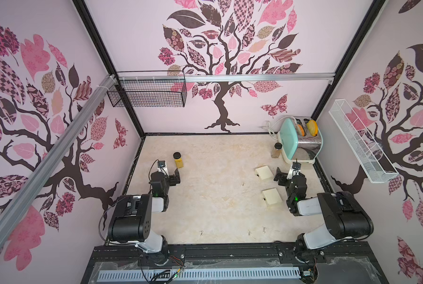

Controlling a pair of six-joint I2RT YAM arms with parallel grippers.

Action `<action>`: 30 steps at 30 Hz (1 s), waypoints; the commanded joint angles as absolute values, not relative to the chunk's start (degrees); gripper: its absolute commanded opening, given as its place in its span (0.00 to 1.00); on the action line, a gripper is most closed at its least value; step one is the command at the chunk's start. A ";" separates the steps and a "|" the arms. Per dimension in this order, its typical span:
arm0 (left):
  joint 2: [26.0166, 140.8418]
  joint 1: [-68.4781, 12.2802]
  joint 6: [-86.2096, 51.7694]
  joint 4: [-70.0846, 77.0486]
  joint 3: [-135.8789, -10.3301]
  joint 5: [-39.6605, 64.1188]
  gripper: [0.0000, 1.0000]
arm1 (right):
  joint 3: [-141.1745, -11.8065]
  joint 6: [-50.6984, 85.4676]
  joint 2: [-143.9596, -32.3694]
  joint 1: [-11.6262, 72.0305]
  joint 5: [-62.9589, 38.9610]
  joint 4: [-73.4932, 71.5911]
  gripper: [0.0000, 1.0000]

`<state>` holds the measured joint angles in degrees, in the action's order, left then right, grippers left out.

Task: Place the earrings into the drawer-style jewelry box
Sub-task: Pick up the jewelry box from the center of the board.

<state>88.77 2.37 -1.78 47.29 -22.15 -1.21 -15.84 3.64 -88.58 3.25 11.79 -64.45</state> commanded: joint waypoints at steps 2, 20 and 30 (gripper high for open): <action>89.24 2.62 -1.91 47.81 -22.98 -1.05 0.98 | -17.03 3.08 -88.77 3.16 10.72 -64.07 0.99; 89.08 2.57 -1.90 47.81 -22.87 -1.09 0.98 | -16.85 3.08 -88.72 3.16 10.74 -64.26 0.99; 77.53 -10.76 -3.52 16.10 -36.30 -20.67 0.98 | -37.00 18.77 -70.69 9.99 23.83 -16.37 0.99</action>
<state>80.20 -7.66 -1.37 28.93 -31.48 -14.39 -27.97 8.82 -76.18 9.47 20.73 -38.02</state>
